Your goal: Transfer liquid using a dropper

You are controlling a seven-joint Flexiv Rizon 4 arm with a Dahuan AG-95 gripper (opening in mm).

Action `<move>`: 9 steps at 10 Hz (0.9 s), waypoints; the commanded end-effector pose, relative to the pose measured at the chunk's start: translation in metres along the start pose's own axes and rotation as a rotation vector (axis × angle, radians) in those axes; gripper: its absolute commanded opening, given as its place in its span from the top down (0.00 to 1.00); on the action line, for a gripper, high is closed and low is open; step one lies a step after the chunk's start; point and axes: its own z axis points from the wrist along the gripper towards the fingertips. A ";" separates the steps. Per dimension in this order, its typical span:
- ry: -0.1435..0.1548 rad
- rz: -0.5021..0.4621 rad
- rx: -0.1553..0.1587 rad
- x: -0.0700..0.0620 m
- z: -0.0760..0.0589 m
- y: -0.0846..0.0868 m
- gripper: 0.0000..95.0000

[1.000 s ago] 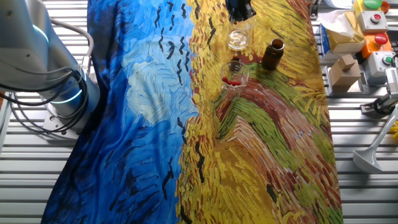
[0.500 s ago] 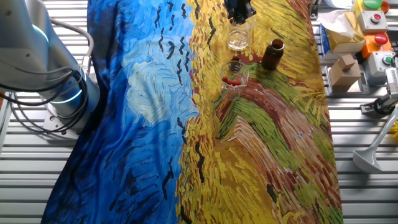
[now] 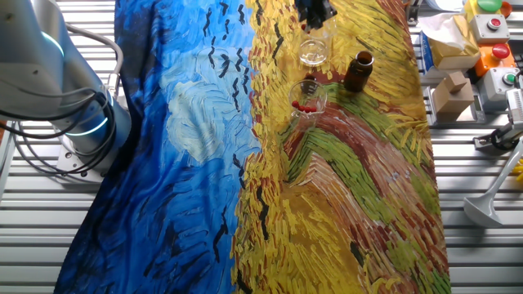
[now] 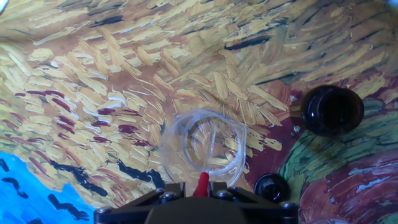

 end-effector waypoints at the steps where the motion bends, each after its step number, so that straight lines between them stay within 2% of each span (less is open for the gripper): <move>1: 0.004 -0.007 0.005 0.003 -0.004 -0.004 0.80; 2: 0.010 -0.022 0.009 0.011 -0.009 -0.012 0.80; 3: 0.015 -0.036 0.009 0.019 -0.015 -0.020 1.00; 4: 0.017 -0.047 0.011 0.026 -0.019 -0.026 1.00; 6: 0.014 -0.056 0.009 0.026 -0.019 -0.026 1.00; 9: 0.008 0.010 0.009 0.026 -0.019 -0.026 1.00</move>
